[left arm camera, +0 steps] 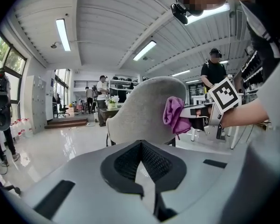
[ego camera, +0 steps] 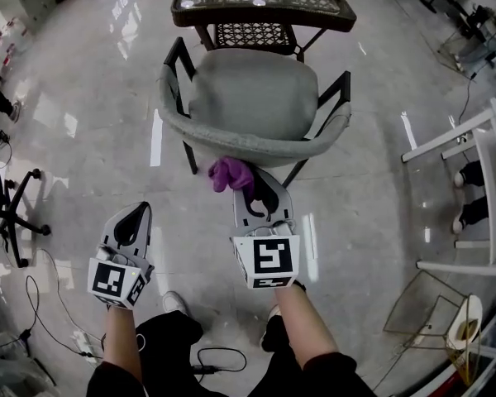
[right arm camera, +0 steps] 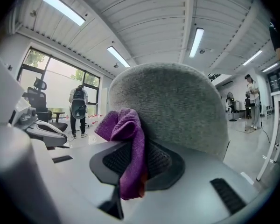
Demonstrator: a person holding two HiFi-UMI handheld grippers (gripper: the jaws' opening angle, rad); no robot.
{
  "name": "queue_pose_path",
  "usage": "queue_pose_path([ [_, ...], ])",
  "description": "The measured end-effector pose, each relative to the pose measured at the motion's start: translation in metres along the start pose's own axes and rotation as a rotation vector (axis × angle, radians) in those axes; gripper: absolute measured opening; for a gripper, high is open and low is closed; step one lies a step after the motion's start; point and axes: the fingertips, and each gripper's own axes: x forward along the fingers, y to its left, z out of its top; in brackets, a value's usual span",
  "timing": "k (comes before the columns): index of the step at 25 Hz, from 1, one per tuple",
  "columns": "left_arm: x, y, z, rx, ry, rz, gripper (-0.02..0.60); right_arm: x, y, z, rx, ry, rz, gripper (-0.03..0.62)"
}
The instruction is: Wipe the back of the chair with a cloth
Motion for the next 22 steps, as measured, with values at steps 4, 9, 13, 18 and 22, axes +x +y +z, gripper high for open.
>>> queue_pose_path([
  [4,0.02,-0.026,0.003,0.002,-0.013,-0.027,0.009,-0.018,-0.037,-0.008,0.0,-0.013,-0.019,0.081],
  [9,0.042,-0.046,-0.012,0.049,-0.041,-0.036,0.009,-0.03,-0.078,-0.025,-0.054,-0.044,-0.021,0.083],
  [13,0.054,-0.051,-0.033,0.073,-0.049,-0.037,0.009,-0.031,-0.102,-0.036,-0.048,-0.075,-0.024,0.084],
  [18,0.065,-0.058,-0.05,0.069,-0.079,-0.029,0.009,-0.035,-0.143,-0.046,-0.024,-0.128,-0.043,0.089],
  [22,0.067,-0.057,-0.07,0.114,-0.069,-0.009,0.009,-0.036,-0.174,-0.055,0.023,-0.147,-0.053,0.089],
])
